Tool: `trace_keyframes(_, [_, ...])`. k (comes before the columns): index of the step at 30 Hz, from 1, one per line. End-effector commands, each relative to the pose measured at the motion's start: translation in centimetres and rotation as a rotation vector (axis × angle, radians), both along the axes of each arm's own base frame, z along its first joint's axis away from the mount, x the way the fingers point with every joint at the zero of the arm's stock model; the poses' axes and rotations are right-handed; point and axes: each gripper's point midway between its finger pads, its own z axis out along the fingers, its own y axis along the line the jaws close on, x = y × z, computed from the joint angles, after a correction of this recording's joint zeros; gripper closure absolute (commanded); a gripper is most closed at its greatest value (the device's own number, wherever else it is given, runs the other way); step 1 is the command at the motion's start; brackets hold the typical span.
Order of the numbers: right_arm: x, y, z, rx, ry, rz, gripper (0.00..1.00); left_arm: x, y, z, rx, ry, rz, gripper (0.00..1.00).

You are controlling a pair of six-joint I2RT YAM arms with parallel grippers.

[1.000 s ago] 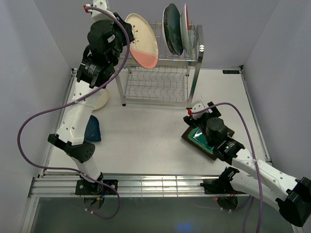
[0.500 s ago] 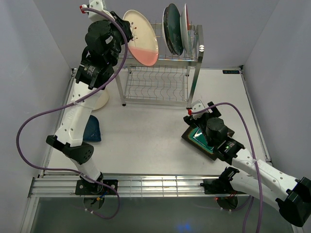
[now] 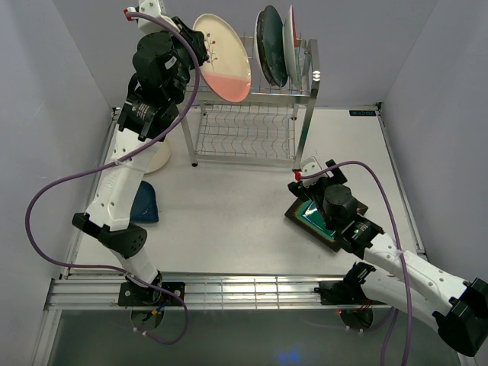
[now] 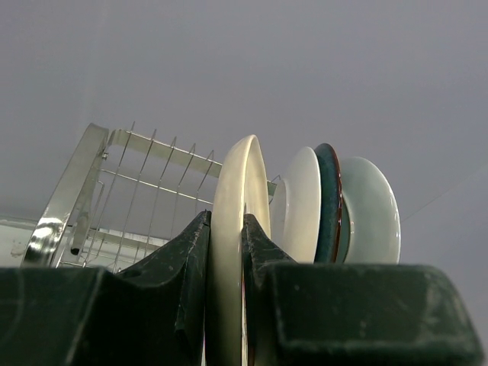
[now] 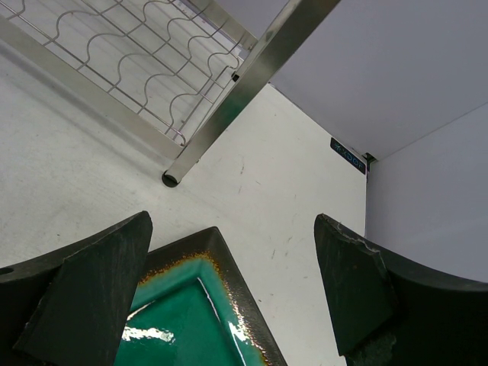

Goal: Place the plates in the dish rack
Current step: Insert the plate into the dish rack.

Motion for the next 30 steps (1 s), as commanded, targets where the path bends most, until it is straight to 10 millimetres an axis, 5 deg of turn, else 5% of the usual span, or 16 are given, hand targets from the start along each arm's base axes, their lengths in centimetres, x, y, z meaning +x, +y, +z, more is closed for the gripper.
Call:
trace_keyframes(1, [0.3,-0.2,0.9,0.042,-0.035,-0.021,0.07,-3.9,1.9,8.1,-0.167,-0.22,-0.02,1.0])
trace_keyframes(19, [0.3,-0.3,0.9,0.041,-0.034,-0.021,0.08,-1.1,0.4,6.8,-0.169,-0.217,0.015,1.0])
trace_keyframes(30, [0.3,-0.4,1.0,0.044,-0.037,-0.025,0.08,-1.0,-4.3,6.9,-0.097,-0.291,0.055,1.0])
